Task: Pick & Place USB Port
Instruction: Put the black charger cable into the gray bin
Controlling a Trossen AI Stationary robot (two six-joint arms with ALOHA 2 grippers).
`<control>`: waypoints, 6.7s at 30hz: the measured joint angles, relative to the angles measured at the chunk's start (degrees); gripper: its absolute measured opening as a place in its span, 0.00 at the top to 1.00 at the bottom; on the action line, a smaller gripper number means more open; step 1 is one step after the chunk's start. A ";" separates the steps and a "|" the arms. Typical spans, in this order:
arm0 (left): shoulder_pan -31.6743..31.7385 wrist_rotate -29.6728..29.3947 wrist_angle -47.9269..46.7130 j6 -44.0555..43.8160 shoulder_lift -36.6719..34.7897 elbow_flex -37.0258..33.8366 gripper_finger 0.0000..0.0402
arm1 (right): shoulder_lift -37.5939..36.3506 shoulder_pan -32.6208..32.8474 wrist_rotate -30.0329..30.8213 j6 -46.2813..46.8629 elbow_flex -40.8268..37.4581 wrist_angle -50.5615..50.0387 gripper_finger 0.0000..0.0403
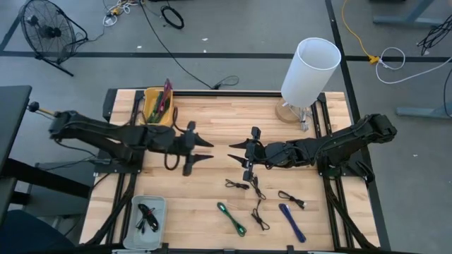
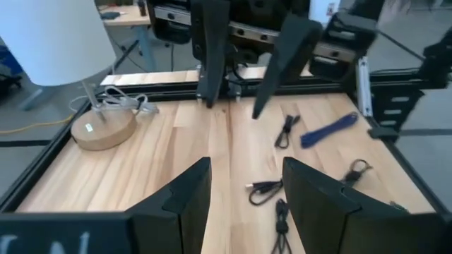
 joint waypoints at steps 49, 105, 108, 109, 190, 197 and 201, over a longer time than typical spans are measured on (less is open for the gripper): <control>-0.29 -0.60 4.97 3.19 1.80 0.00 0.55 | 21.42 6.56 -27.44 65.42 0.04 -38.78 0.64; -0.31 0.75 17.94 3.36 1.78 -0.04 0.55 | 2.81 0.14 -2.29 -2.58 1.62 11.12 1.00; -0.31 0.74 17.95 3.36 1.78 -0.04 0.55 | 3.45 -1.16 -5.44 -1.81 1.62 12.93 1.00; -0.31 0.73 17.93 3.34 1.78 -0.04 0.55 | 3.45 -1.48 -6.37 -1.61 1.62 13.04 1.00; -8.02 -9.85 -27.18 -33.11 -11.55 -0.04 1.00 | 3.43 -2.27 -3.49 -3.23 1.68 7.64 0.53; -15.96 2.97 -51.79 -66.95 -16.85 -0.04 1.00 | 3.43 -2.29 -0.85 -4.39 1.68 6.56 0.53; -22.57 10.79 -55.36 -80.76 -17.04 -0.04 1.00 | 3.43 -2.31 -0.87 -4.66 1.68 6.58 0.53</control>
